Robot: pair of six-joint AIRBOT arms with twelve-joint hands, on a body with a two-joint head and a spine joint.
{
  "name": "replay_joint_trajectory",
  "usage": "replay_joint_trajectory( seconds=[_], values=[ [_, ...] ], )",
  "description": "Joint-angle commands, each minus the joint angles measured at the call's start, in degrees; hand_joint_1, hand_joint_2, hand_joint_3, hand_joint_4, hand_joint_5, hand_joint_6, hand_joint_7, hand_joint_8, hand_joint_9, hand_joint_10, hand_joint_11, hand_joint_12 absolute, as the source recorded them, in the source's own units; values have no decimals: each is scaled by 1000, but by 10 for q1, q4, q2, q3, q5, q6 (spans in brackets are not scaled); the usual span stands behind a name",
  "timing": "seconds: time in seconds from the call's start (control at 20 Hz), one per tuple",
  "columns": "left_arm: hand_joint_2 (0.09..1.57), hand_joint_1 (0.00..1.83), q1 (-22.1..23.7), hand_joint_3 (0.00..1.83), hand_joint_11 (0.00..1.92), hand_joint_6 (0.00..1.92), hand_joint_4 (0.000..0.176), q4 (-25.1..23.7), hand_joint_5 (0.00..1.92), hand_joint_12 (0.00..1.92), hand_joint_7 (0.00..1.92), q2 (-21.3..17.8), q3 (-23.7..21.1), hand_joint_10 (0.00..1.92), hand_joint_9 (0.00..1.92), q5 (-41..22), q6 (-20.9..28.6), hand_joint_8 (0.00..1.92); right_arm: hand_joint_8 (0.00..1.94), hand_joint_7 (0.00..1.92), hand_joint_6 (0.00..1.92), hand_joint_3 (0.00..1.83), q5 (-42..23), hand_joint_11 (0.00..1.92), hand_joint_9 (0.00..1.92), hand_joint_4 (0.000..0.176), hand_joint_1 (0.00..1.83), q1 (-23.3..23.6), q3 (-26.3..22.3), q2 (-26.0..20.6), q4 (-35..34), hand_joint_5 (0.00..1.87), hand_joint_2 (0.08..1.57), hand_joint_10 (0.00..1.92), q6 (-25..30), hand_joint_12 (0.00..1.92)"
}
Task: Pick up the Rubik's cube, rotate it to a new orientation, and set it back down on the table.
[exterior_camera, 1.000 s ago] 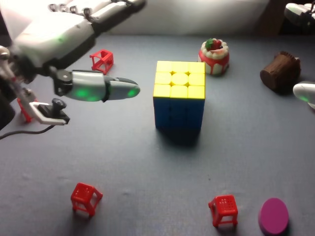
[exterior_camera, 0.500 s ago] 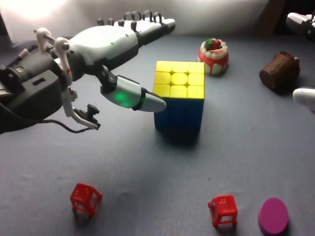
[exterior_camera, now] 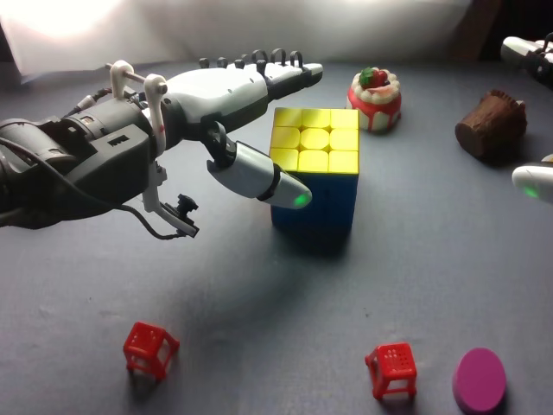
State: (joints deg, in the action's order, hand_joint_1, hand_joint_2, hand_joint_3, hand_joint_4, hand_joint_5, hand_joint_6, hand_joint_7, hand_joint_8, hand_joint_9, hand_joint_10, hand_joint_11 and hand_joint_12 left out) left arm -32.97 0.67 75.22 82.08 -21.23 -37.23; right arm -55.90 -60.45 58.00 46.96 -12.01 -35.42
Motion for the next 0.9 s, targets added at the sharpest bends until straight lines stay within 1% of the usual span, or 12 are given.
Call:
replay_joint_trajectory(
  seconds=[0.0,0.05,0.15,0.25,0.5,0.55,0.6,0.65,0.7,0.75,0.8,0.85],
  values=[
    [862,749,10,0,0,0,1,5,0,226,0,4,4,0,0,-55,2,0,0,0,0,2,-69,0,0,0,640,3,3,2,-7,0,1195,0,3,0],
    [867,741,10,0,0,0,6,16,0,91,0,8,9,0,0,-49,-4,0,0,0,0,3,-69,0,0,0,633,3,3,3,-7,0,1198,0,3,0],
    [881,746,11,4,0,0,8,19,0,18,0,13,15,0,0,-43,-4,0,0,0,0,0,-68,0,0,0,629,3,4,3,-7,0,1192,0,3,0],
    [884,742,12,4,0,0,0,20,0,0,0,15,18,0,0,-37,-5,0,0,0,0,0,-68,0,0,0,678,2,4,3,-8,0,1189,0,3,0],
    [942,742,15,26,0,6,0,26,15,0,0,23,27,0,0,-26,-11,0,0,0,0,0,-67,13,0,0,724,2,4,3,-8,0,1174,0,3,7],
    [1062,767,16,0,0,82,0,26,168,282,168,23,27,263,43,-25,-11,170,0,0,0,0,-67,2,0,0,730,2,4,4,-8,0,1182,0,3,1],
    [1025,904,16,0,5,260,0,25,351,1380,418,23,27,799,264,-26,-11,415,0,0,0,0,-67,1,0,0,728,2,4,4,-8,0,1185,0,3,0],
    [1026,954,16,0,186,623,0,23,320,1730,435,24,27,1158,371,-26,-11,803,0,0,0,0,-67,6,0,0,717,2,4,4,-8,0,1189,0,3,3],
    [1073,993,16,6,252,888,0,23,359,1828,390,24,27,1333,356,-27,-10,1013,0,0,0,2,-67,2,0,0,690,2,4,4,-8,0,1191,0,3,1],
    [1106,995,16,13,465,933,0,23,491,1902,487,24,27,1610,478,-29,-10,1305,0,0,0,3,-67,0,0,0,687,2,4,4,-8,0,1195,0,3,0],
    [1186,1075,16,14,620,1215,0,23,722,1917,556,24,27,1802,547,-30,-9,1504,0,0,0,6,-67,0,0,0,688,2,4,4,-8,0,1202,0,3,0],
    [1206,1092,17,8,637,1284,0,23,768,1920,547,25,27,1863,536,-31,-9,1563,0,0,0,8,-68,0,0,0,680,2,4,4,-8,0,1206,0,3,0]
  ],
)
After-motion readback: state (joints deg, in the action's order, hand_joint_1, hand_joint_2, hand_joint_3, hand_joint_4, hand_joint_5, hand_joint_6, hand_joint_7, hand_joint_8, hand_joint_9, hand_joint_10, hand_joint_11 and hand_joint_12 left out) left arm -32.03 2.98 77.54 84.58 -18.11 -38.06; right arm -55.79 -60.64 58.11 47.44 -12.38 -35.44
